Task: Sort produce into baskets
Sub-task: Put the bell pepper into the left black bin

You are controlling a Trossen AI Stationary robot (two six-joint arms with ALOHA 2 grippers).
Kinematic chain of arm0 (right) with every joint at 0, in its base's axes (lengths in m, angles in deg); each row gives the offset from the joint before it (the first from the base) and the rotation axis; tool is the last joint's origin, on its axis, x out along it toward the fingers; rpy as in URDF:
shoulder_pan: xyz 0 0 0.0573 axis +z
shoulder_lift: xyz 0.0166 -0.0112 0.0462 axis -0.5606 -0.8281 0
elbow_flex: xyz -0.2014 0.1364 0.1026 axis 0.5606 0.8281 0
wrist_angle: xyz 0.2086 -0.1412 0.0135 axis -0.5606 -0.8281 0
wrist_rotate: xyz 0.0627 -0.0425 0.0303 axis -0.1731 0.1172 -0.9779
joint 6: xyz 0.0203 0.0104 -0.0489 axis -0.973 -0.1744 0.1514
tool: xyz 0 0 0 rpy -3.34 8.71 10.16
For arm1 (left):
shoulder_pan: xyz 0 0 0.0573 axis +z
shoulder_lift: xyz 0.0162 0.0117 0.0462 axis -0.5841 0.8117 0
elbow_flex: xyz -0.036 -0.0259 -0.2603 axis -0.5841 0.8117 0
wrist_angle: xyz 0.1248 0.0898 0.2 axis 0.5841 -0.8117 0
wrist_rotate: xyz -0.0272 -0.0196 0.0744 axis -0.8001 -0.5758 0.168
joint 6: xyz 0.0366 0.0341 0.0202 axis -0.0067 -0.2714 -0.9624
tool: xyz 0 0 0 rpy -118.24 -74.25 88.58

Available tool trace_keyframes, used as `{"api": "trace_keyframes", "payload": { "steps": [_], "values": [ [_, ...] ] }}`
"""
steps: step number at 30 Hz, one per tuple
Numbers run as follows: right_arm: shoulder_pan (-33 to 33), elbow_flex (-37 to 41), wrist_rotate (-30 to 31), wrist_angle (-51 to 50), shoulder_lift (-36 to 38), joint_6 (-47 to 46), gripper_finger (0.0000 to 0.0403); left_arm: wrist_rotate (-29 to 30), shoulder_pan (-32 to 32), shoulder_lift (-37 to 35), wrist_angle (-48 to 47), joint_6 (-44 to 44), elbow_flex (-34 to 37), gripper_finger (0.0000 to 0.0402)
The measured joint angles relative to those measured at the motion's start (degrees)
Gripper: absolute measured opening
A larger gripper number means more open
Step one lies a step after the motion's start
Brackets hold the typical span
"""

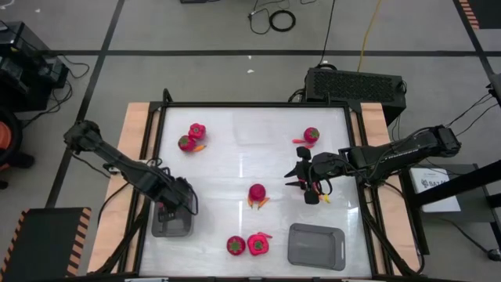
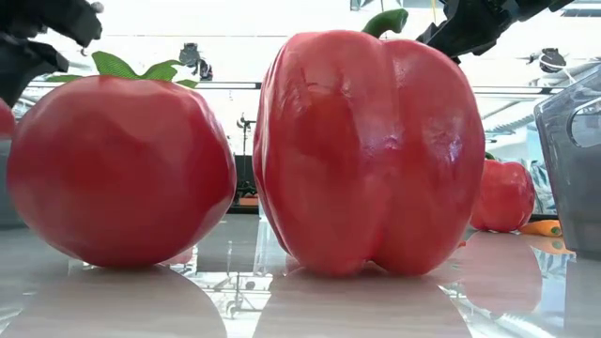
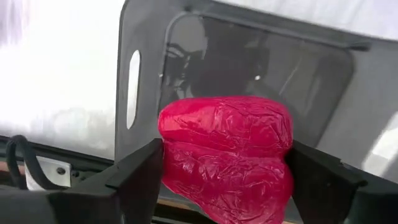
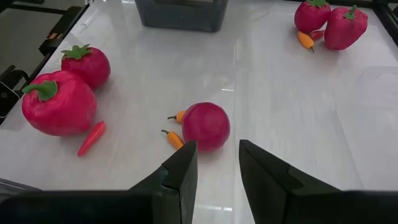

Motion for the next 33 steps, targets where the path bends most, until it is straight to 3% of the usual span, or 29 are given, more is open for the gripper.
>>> {"api": "trace_keyframes", "payload": {
  "steps": [11, 19, 24, 29, 33],
  "values": [
    [0.0, 0.0, 0.0, -0.1, 0.0, 0.3, 0.0111, -0.2, 0.0, 0.0, 1.5, 0.3, 2.5, 0.0363],
    [0.0, 0.0, 0.0, -0.1, 0.0, 0.6, 0.0111, -0.7, 0.1, 0.0, 1.3, -1.1, 2.2, 0.0367],
    [0.0, 0.0, 0.0, -0.1, 0.0, 0.6, 0.0111, -0.3, 2.0, -0.6, 1.1, -1.6, -2.3, 0.0367],
    [-0.1, 0.0, 0.1, 0.2, 0.0, 0.6, 0.0111, 9.2, 8.5, -2.7, -0.3, -1.5, -8.8, 0.0367],
    [-0.3, 0.0, 0.3, 0.2, 0.0, 0.6, 0.0111, 16.0, 20.2, -4.9, 0.3, -2.9, -11.0, 0.0367]
  ]
}}
